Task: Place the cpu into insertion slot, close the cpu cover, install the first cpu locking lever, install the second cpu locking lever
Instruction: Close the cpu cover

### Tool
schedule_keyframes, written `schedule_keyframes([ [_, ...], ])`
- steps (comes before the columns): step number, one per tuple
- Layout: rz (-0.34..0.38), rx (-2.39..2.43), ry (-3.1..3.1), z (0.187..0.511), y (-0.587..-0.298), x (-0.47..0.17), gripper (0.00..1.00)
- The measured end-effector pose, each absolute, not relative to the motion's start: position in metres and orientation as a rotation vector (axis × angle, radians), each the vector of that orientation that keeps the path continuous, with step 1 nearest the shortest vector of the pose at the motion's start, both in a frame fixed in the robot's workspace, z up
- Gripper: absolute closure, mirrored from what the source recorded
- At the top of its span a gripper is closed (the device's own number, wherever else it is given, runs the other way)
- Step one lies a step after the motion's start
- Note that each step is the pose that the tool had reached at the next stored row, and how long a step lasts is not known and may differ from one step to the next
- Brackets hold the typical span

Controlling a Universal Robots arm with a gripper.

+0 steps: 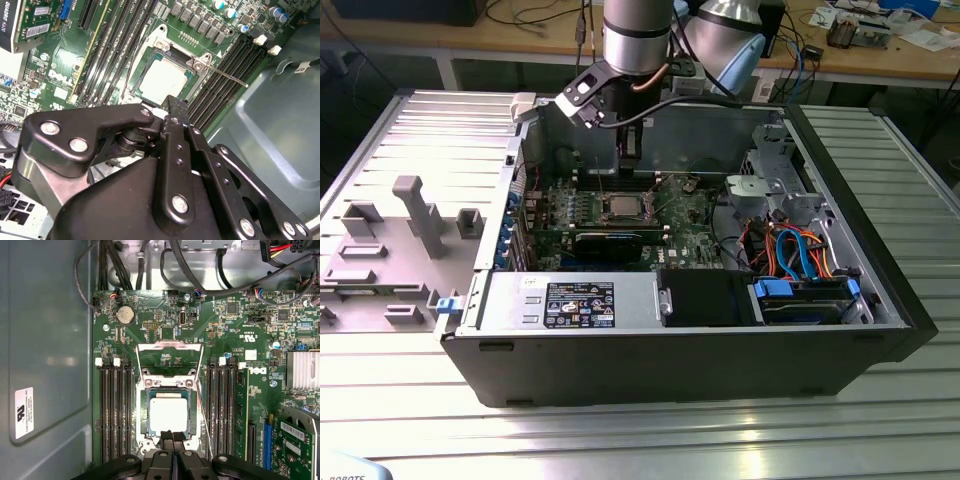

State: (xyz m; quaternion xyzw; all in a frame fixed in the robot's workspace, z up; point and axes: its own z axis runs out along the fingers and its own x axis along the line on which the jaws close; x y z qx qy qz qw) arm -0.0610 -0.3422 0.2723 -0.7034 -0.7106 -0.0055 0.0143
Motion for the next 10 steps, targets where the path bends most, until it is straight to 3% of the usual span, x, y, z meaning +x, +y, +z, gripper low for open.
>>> schedule_keyframes([
  [10,-0.017,-2.19,-2.213,0.272,-0.342,-0.046,0.89],
])
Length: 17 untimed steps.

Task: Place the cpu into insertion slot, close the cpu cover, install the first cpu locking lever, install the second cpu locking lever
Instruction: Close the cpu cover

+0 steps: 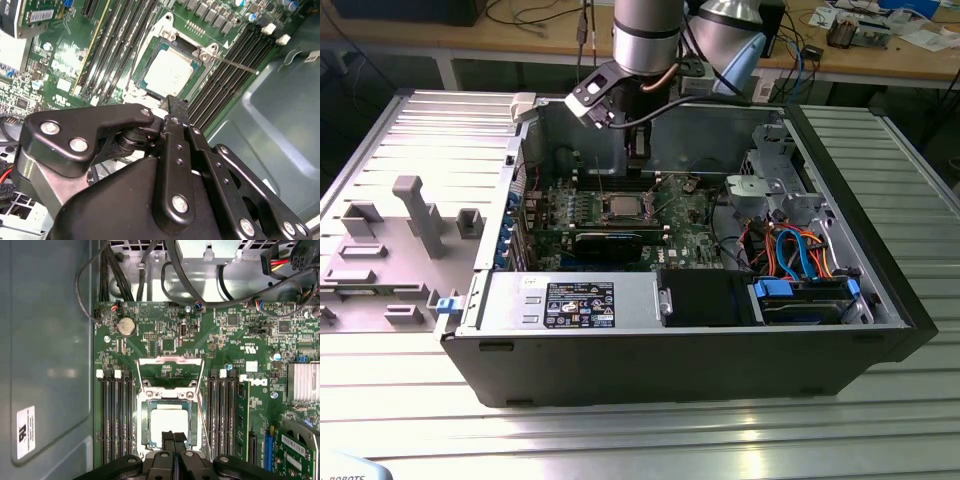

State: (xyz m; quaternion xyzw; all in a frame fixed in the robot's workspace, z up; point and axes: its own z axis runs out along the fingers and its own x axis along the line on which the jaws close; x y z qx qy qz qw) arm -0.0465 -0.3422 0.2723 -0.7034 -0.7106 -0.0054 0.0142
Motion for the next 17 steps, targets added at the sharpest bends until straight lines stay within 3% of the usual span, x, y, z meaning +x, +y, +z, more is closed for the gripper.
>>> schedule_keyframes([
  [17,-0.017,-2.19,-2.213,0.2723,-0.3422,-0.0339,0.89],
])
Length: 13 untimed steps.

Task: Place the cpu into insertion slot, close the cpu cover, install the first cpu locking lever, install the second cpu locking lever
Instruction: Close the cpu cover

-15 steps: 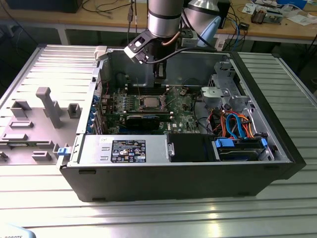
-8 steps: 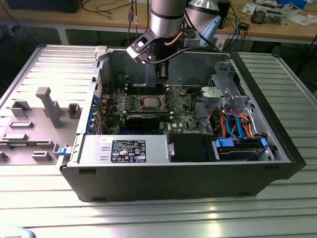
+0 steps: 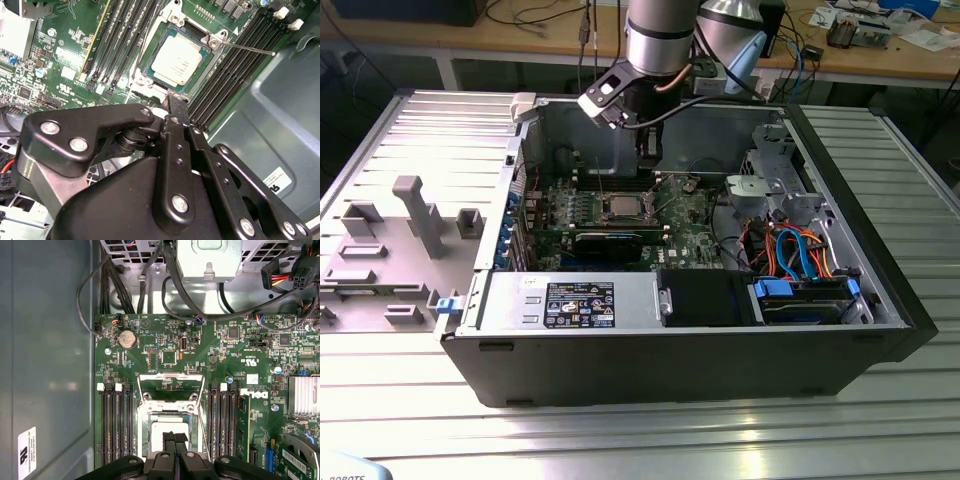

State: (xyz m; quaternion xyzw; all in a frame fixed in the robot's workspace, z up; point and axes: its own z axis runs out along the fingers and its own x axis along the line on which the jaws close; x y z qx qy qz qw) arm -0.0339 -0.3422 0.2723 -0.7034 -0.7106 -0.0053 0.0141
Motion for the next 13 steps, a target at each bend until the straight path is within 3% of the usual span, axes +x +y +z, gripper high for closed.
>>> schedule_keyframes([
  [13,-0.017,-2.19,-2.213,0.2723,-0.3422,-0.0309,0.89],
])
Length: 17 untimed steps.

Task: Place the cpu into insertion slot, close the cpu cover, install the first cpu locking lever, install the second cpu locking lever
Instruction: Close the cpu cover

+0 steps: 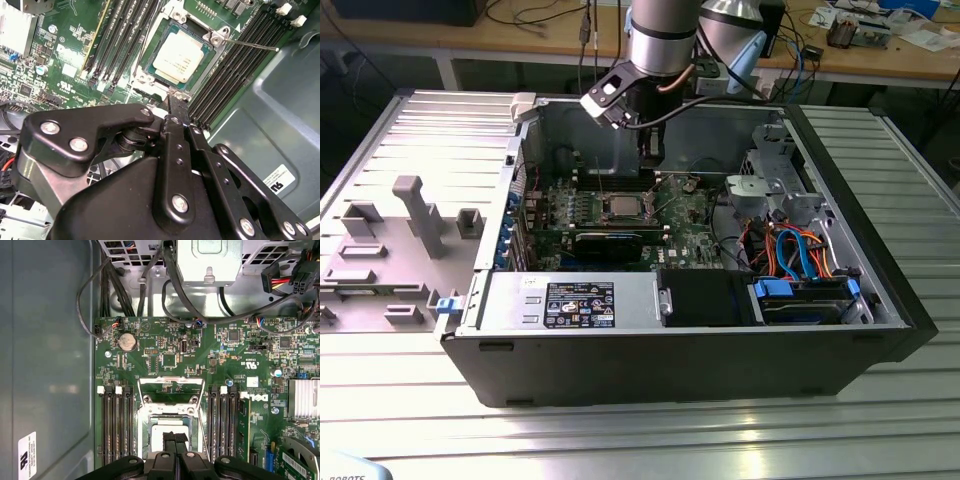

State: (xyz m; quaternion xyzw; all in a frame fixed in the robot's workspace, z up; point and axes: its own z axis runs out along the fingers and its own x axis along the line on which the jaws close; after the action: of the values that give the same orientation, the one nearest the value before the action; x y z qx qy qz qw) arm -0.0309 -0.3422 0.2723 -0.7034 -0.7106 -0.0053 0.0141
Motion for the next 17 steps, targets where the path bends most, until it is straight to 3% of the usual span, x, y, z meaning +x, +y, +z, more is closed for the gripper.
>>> schedule_keyframes([
  [17,-0.016,-2.19,-2.213,0.272,-0.342,-0.009,0.89],
])
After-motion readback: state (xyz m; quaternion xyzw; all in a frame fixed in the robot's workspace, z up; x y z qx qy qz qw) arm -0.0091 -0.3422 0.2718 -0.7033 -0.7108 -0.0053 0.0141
